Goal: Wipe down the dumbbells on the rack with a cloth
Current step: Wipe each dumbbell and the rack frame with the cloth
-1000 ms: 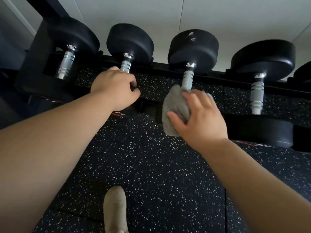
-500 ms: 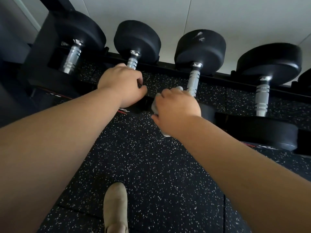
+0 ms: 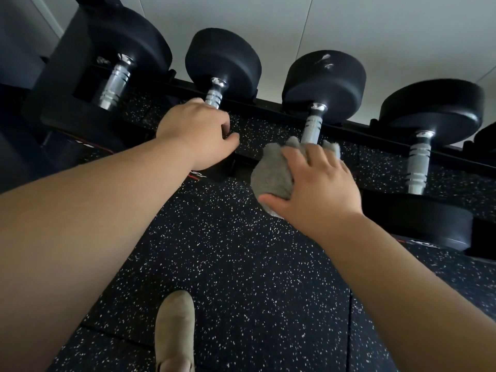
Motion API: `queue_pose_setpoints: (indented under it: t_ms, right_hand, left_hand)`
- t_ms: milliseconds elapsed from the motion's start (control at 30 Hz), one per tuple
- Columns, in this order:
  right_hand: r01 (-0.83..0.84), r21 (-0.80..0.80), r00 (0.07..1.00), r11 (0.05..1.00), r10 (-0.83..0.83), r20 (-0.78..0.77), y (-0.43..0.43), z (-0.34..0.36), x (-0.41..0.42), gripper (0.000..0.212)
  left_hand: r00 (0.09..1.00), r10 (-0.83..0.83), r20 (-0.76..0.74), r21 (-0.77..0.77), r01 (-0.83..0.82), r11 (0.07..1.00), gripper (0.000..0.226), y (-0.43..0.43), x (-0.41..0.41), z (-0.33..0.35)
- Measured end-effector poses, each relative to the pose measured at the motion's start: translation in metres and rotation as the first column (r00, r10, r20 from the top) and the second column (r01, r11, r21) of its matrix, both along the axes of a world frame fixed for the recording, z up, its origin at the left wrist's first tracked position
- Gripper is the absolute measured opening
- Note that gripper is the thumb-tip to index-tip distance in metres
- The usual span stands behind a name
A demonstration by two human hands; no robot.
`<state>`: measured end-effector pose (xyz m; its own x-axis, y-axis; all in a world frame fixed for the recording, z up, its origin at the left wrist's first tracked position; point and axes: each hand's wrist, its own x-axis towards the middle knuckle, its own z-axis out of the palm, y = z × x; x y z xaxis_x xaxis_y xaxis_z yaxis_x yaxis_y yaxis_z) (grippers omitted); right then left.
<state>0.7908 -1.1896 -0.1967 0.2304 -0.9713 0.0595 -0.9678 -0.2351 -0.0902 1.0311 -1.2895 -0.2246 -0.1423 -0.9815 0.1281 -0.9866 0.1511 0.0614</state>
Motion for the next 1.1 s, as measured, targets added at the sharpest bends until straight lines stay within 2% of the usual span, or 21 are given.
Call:
queue_pose_setpoints:
  t_ms: [100, 200, 333, 467, 567, 633, 733, 833, 900, 967, 1000, 1067, 1100]
  right_hand:
    - [-0.168, 0.033, 0.953, 0.985, 0.170, -0.252, -0.021, 0.002, 0.033, 0.061]
    - [-0.209, 0.136, 0.908, 0.968, 0.244, -0.340, -0.032, 0.005, 0.049, 0.053]
    - [-0.121, 0.021, 0.984, 0.992, 0.122, -0.126, -0.019, 0.001, 0.022, 0.053]
    - [0.067, -0.145, 0.988, 0.987, -0.046, 0.146, 0.010, -0.018, -0.030, 0.079]
    - [0.212, 0.006, 0.895, 0.977, -0.197, 0.400, 0.027, -0.035, -0.059, 0.079]
    - [0.232, 0.086, 0.832, 0.969, -0.244, 0.499, 0.030, -0.041, -0.062, 0.077]
    - [0.203, 0.040, 0.836, 0.978, -0.195, 0.512, 0.019, -0.039, -0.041, 0.074]
    - [0.152, -0.088, 0.912, 0.984, -0.105, 0.397, 0.004, -0.033, -0.018, 0.062]
    - [0.116, -0.142, 0.918, 0.983, -0.051, 0.393, -0.001, -0.035, -0.023, 0.053]
    - [0.120, -0.102, 0.854, 0.988, -0.050, 0.518, 0.002, -0.048, -0.041, 0.045]
    - [0.152, -0.040, 0.780, 0.988, -0.095, 0.619, 0.005, -0.053, -0.049, 0.042]
    - [0.230, 0.192, 0.539, 0.954, -0.290, 0.791, 0.014, -0.056, -0.056, 0.033]
    - [0.240, 0.328, 0.416, 0.914, -0.402, 0.816, 0.018, -0.054, -0.055, 0.031]
  left_hand:
    - [1.000, 0.005, 0.010, -0.001, -0.005, 1.000, 0.051, -0.001, 0.000, -0.001]
    - [1.000, 0.003, 0.003, 0.007, -0.003, 1.000, 0.050, -0.001, 0.000, 0.001]
    - [1.000, 0.008, -0.001, 0.010, -0.008, 1.000, 0.044, 0.001, 0.002, 0.003]
    - [1.000, 0.004, 0.008, -0.012, -0.004, 1.000, 0.037, 0.002, 0.000, 0.003]
    - [1.000, 0.011, 0.000, -0.022, -0.011, 1.000, 0.040, 0.000, 0.000, 0.001]
    - [1.000, 0.014, 0.000, -0.021, -0.014, 1.000, 0.046, 0.000, 0.000, -0.001]
    - [1.000, 0.016, 0.018, -0.008, -0.016, 1.000, 0.043, 0.002, -0.001, 0.002]
    - [0.999, 0.021, 0.041, 0.003, -0.021, 1.000, 0.039, 0.004, -0.003, 0.007]
    - [0.999, 0.021, 0.038, 0.010, -0.021, 1.000, 0.039, 0.003, -0.003, 0.006]
    - [0.999, 0.025, 0.021, 0.019, -0.025, 1.000, 0.042, 0.003, -0.002, 0.004]
    - [1.000, 0.027, 0.010, 0.017, -0.027, 0.999, 0.044, 0.003, -0.001, 0.004]
    - [0.999, 0.030, -0.011, 0.010, -0.030, 1.000, 0.045, 0.003, -0.001, 0.004]
    - [0.999, 0.032, -0.016, 0.007, -0.032, 0.999, 0.043, 0.003, -0.002, 0.005]
